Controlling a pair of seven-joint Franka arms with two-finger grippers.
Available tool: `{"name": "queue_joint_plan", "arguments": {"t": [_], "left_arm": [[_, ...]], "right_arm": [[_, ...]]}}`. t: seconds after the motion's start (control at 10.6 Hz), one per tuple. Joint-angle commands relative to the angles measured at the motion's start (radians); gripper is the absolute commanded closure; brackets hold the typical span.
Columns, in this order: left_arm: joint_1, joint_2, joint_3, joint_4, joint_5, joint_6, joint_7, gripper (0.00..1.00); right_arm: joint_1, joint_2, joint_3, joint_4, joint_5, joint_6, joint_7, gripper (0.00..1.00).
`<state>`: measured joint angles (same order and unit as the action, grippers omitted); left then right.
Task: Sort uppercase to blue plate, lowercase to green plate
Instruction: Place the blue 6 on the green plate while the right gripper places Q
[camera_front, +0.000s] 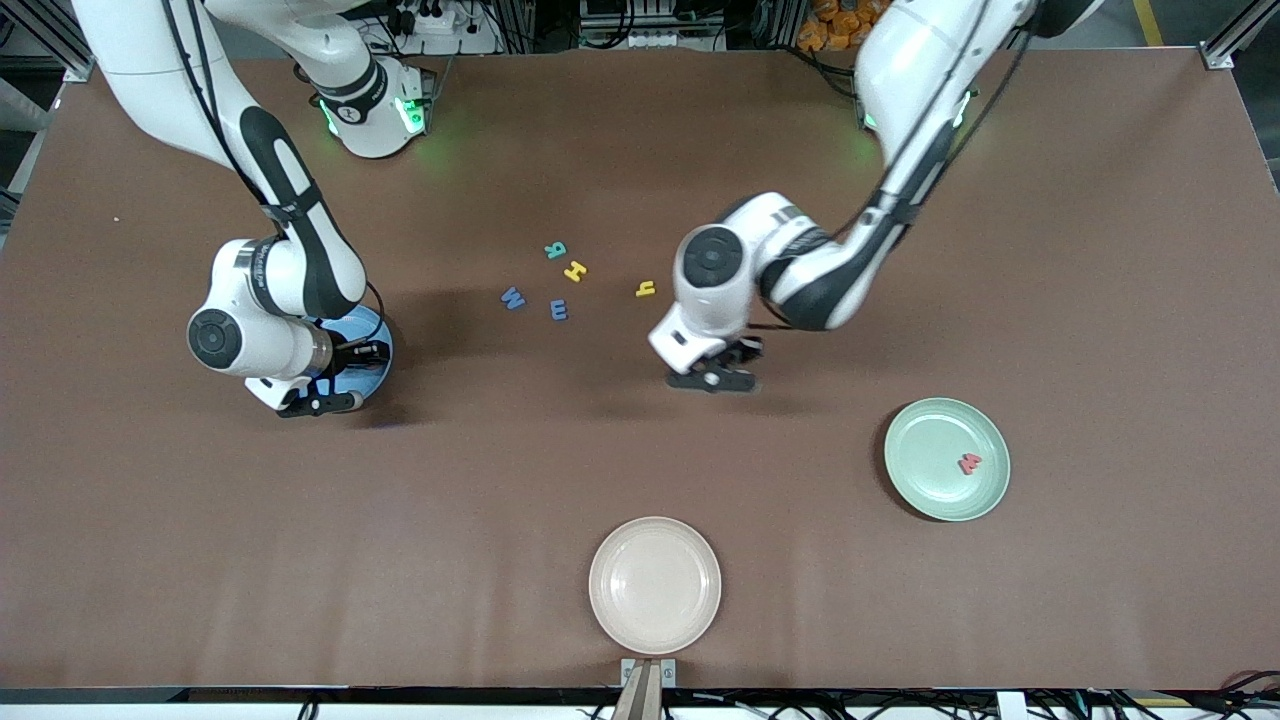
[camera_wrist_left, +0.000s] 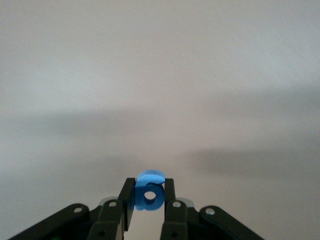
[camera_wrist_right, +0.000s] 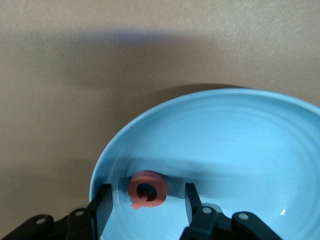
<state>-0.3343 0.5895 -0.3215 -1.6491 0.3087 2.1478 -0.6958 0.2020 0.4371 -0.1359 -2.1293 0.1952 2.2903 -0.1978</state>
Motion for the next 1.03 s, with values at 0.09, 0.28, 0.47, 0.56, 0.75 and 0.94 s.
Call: {"name": "queue_joint_plan", "arguments": {"t": [0.09,0.28,0.47,0.56,0.75,0.94], "left_arm": [[0.283,-0.004,-0.016,-0.014,0.012,-0.002,0.317,1.0],[0.395,0.033,-0.016,0.02,0.012,0.004,0.519,1.0],[0.463,0.074,-0.014,0.022,0.015,0.015,0.574,1.0],[0.478,0.097,-0.01,0.022,0.024,0.035,0.576,1.0],[0.538,0.125,-0.011,0.017,0.02,0.069,0.587,0.43],[0.529,0.113,-0.017,0.017,0.015,0.067,0.588,0.0]], "right_arm": [[-0.003,-0.015,0.005,0.115,0.026,-0.185,0.056,0.29],[0.046,-0.037,0.039,0.12,0.018,-0.192,0.277,0.3],[0.05,-0.055,0.074,0.111,0.018,-0.181,0.346,0.3],[0.075,-0.06,0.084,0.106,0.013,-0.164,0.433,0.3],[0.121,-0.092,0.096,0.045,0.009,-0.093,0.46,0.3],[0.123,-0.126,0.18,-0.052,-0.017,0.038,0.46,0.3]]}}
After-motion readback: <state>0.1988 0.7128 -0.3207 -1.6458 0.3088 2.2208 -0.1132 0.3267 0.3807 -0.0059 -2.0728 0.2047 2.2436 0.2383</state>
